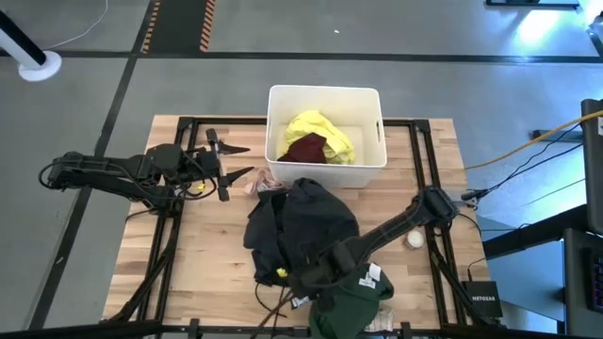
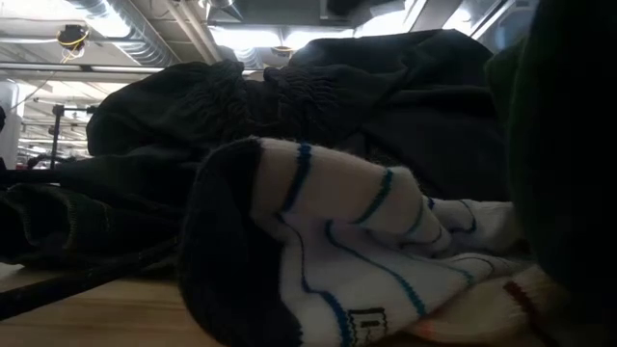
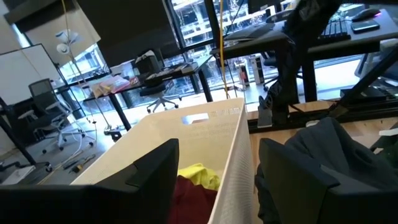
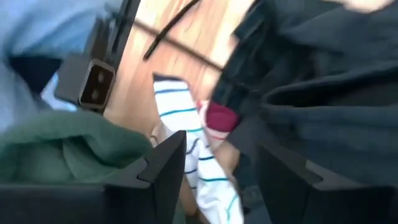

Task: Sort clothes
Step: Put the blue and white sock into the white bin, then put the right dark pink and white sock into the white bin

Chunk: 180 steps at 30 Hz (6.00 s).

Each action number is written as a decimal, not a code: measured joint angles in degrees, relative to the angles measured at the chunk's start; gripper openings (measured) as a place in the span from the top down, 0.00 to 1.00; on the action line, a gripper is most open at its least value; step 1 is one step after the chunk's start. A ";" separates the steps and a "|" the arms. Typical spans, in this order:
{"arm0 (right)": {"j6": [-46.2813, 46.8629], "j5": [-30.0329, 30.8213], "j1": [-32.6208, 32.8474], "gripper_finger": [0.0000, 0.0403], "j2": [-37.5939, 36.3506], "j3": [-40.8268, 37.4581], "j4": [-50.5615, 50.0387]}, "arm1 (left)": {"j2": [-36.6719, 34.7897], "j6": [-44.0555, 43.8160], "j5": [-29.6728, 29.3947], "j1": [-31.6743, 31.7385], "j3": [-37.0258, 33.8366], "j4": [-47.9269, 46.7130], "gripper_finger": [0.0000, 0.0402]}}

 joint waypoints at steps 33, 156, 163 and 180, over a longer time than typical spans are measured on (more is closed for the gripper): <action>-1.45 -1.59 3.30 0.52 10.84 0.02 9.10 | 0.02 5.21 -0.02 0.00 0.00 -0.23 0.45; 53.10 29.60 6.60 0.55 -16.34 18.71 -32.21 | -3.15 4.01 0.03 -0.07 0.00 -7.75 0.45; 74.15 34.37 20.16 0.55 -15.41 15.29 -31.75 | -3.15 4.00 0.04 -0.05 0.00 -7.69 0.45; 94.77 1.74 26.02 0.55 -15.32 -17.28 -8.71 | -3.10 4.44 0.04 -0.04 0.00 -7.66 0.45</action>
